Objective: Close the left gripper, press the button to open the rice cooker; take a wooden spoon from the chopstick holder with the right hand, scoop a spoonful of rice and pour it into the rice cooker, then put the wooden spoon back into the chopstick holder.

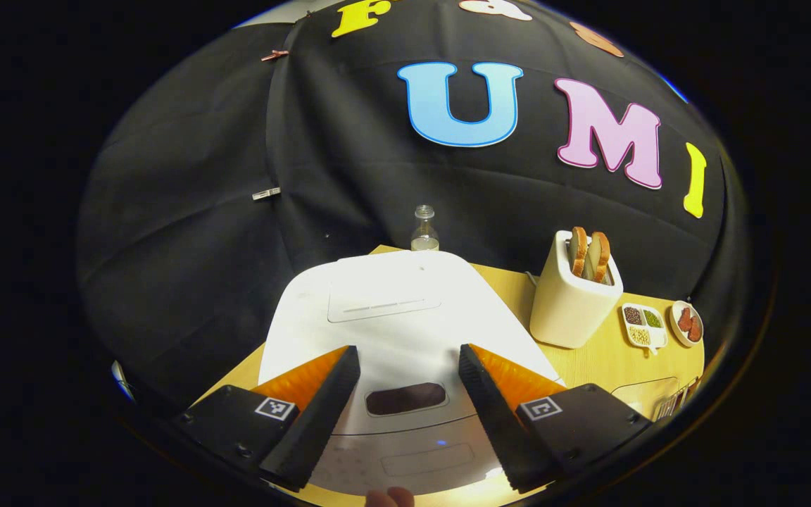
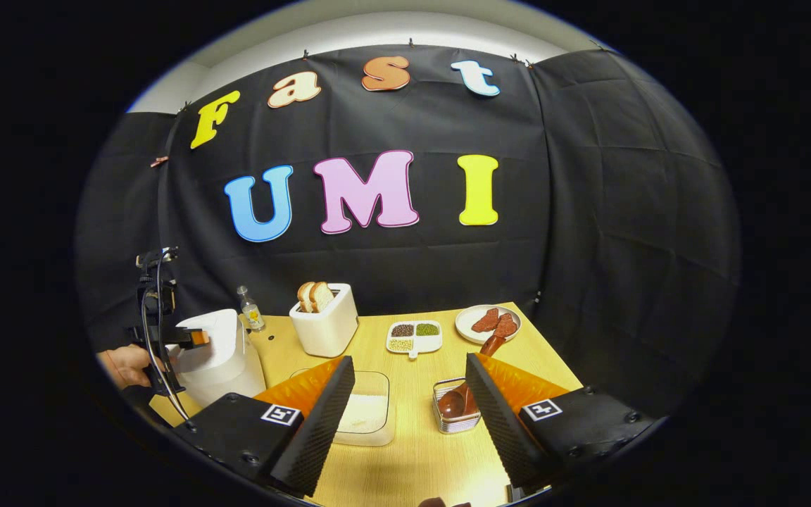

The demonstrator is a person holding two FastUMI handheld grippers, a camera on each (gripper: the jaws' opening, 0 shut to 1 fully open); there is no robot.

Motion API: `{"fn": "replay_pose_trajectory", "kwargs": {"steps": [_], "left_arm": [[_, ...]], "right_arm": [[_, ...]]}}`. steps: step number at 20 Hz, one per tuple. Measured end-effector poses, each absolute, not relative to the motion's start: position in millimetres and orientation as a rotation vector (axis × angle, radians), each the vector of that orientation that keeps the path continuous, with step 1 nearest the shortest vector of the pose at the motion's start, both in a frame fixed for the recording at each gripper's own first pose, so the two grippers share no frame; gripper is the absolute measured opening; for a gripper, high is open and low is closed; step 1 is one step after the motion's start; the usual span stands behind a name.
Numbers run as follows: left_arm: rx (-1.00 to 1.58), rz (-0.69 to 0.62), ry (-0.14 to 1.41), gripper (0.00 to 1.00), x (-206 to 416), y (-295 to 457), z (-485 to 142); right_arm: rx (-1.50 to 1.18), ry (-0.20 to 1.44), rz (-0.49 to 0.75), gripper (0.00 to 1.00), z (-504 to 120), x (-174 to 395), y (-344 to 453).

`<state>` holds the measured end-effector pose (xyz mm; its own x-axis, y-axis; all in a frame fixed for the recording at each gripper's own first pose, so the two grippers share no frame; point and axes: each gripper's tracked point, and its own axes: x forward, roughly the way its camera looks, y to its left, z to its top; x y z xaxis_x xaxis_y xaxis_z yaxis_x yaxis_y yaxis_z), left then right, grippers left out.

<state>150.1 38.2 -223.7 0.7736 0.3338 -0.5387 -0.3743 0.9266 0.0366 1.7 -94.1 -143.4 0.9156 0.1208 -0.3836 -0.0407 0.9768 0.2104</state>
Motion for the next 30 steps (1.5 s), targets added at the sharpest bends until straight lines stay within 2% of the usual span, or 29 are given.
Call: {"fn": "replay_pose_trajectory", "kwargs": {"steps": [7,9,18,26,30], "left_arm": [[-0.026,0.345,0.545,0.98,155,34,-211],[-0.025,0.317,0.492,0.95,157,31,-194],[-0.001,0.146,0.227,0.95,132,-5,-94],[-0.009,0.032,0.084,0.96,89,-37,-32],[-0.005,-0.002,0.057,0.96,66,-48,-22]], "right_arm": [[0.209,0.394,0.088,0.98,-137,3,-88],[0.207,0.383,0.087,0.98,-132,3,-87],[0.185,0.306,0.100,0.98,-97,17,-75],[0.169,0.249,0.112,0.98,-73,29,-65],[0.164,0.219,0.113,0.98,-60,32,-62]]}}
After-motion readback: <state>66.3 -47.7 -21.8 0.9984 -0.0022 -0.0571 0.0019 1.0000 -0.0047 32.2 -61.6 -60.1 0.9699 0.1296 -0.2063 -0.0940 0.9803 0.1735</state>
